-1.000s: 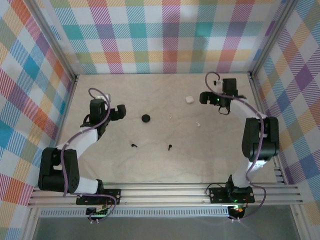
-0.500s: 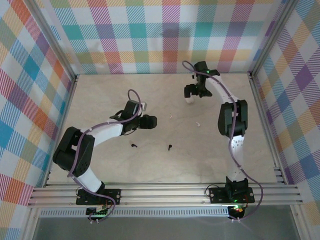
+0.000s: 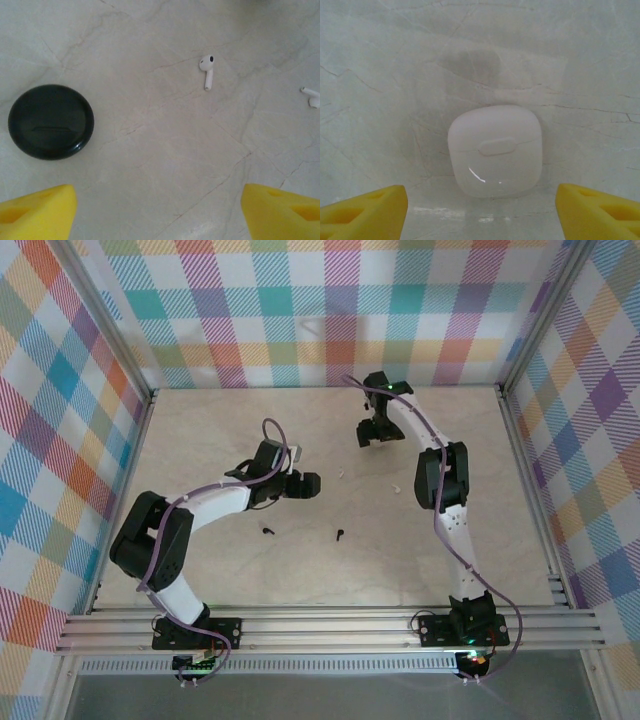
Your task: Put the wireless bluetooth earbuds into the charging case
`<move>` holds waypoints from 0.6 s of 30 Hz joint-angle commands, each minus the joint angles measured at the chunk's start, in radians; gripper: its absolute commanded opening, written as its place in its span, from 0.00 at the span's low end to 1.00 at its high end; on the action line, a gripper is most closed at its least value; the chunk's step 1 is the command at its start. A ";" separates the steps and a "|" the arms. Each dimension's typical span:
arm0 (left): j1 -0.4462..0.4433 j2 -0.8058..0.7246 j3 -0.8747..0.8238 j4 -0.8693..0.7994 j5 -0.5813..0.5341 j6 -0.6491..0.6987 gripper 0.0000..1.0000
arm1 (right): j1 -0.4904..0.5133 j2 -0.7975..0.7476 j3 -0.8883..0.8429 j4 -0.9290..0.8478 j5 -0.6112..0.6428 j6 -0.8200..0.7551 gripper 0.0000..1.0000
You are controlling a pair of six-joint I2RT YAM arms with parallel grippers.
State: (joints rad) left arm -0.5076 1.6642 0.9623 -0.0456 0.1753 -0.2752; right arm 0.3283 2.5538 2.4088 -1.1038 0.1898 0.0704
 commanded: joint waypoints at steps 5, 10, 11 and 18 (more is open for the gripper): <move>-0.022 -0.054 -0.028 0.015 0.027 -0.015 0.85 | -0.002 0.026 0.029 -0.031 -0.014 -0.019 0.77; -0.024 -0.050 -0.024 -0.011 0.040 -0.016 0.84 | -0.002 0.042 0.040 -0.018 0.010 -0.010 0.83; -0.025 -0.053 -0.026 -0.013 0.049 -0.020 0.84 | -0.002 0.048 0.049 -0.021 0.014 -0.003 0.83; -0.040 -0.107 -0.026 -0.076 0.039 -0.027 0.83 | -0.006 0.093 0.084 -0.021 -0.020 -0.009 0.75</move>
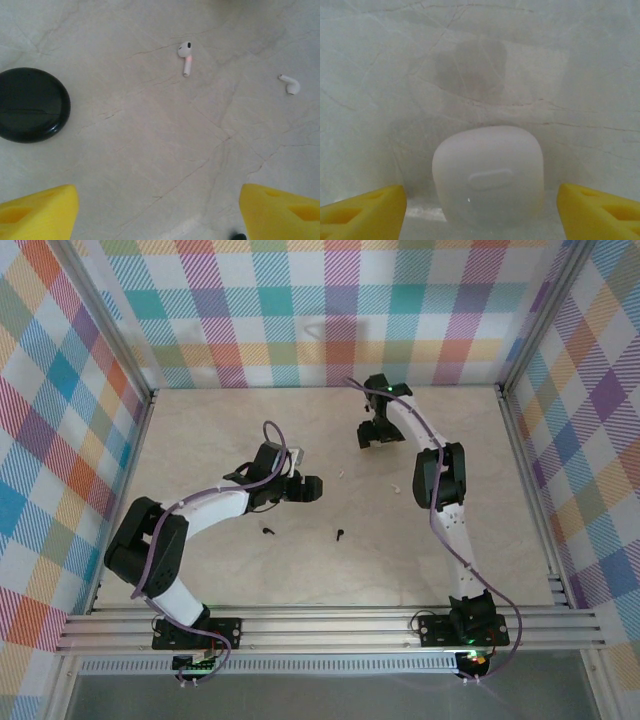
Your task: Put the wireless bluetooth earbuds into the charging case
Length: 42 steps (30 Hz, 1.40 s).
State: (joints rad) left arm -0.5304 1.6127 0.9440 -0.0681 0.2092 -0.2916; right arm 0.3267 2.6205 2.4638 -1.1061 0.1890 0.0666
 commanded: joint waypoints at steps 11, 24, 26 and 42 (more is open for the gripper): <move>-0.049 -0.169 -0.098 -0.073 -0.078 -0.058 0.82 | -0.004 -0.015 -0.015 -0.031 -0.098 -0.019 0.49; -0.074 -0.250 -0.135 -0.103 -0.133 -0.090 0.82 | 0.036 -0.464 -0.734 0.224 -0.198 0.269 0.50; -0.087 -0.249 -0.135 -0.107 -0.144 -0.110 0.81 | 0.038 -0.501 -0.821 0.242 -0.217 0.308 0.50; -0.207 -0.252 -0.113 -0.180 -0.315 -0.179 0.82 | 0.146 -0.585 -0.915 0.195 -0.172 0.377 0.75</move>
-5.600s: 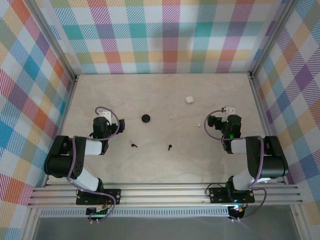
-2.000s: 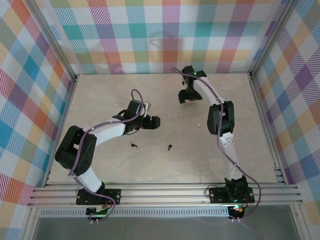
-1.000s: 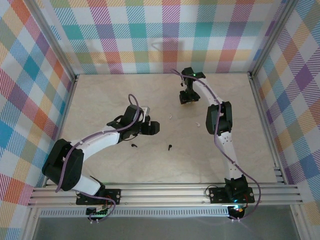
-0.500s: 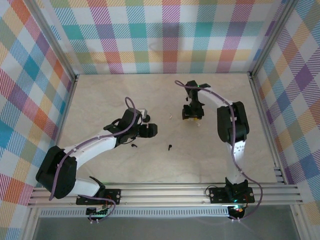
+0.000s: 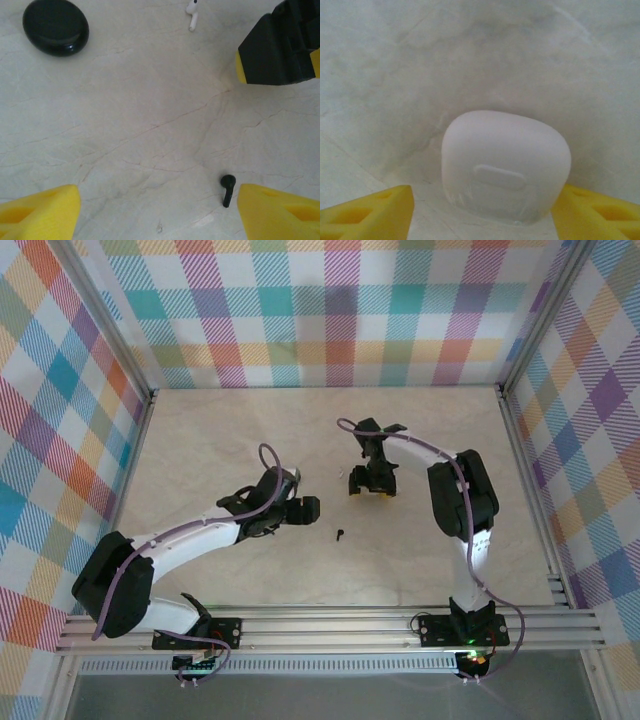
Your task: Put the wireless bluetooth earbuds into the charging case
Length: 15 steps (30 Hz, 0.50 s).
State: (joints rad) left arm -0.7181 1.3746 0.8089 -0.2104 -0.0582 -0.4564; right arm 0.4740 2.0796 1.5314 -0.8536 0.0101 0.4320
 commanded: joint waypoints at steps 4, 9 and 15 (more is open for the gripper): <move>-0.037 -0.012 0.035 -0.047 -0.069 -0.017 0.82 | -0.014 -0.054 0.065 -0.100 0.027 -0.037 0.78; -0.064 0.007 0.059 -0.058 -0.103 -0.021 0.82 | -0.037 0.021 0.195 -0.200 0.031 -0.098 0.78; -0.093 0.033 0.068 -0.079 -0.124 -0.025 0.83 | -0.037 0.026 0.216 -0.197 0.010 -0.038 0.74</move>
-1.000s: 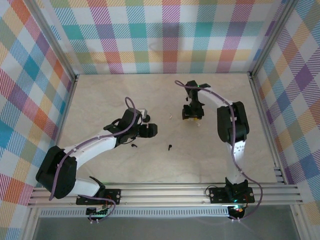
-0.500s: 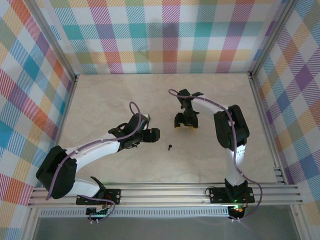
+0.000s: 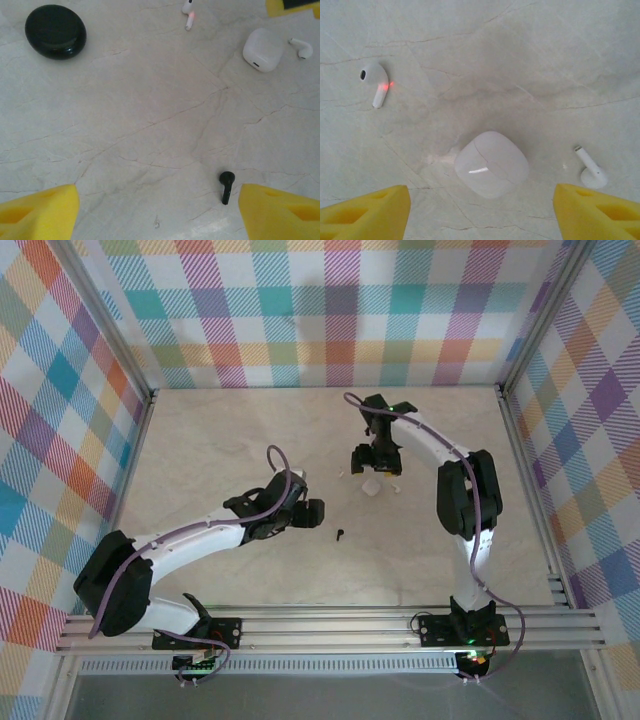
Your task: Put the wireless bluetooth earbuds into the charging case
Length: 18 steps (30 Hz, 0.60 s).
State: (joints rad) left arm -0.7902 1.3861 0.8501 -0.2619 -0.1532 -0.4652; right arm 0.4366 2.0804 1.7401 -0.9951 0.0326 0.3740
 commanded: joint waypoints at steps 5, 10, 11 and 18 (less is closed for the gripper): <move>-0.029 0.039 0.038 -0.033 -0.023 -0.002 0.83 | 0.001 -0.032 -0.083 0.000 -0.014 0.111 0.77; -0.029 0.080 0.064 -0.025 -0.017 0.019 0.84 | 0.002 -0.117 -0.231 0.121 -0.028 0.240 0.81; -0.027 0.098 0.080 -0.025 -0.014 0.031 0.84 | 0.002 -0.133 -0.265 0.155 -0.045 0.267 0.80; -0.028 0.164 0.152 -0.025 -0.013 0.093 0.86 | 0.019 -0.149 -0.340 0.252 -0.028 0.371 0.76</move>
State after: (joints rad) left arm -0.7990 1.5364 0.9680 -0.2798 -0.1589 -0.4175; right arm 0.4431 1.9549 1.4059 -0.8066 0.0029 0.6701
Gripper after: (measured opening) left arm 0.861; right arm 0.757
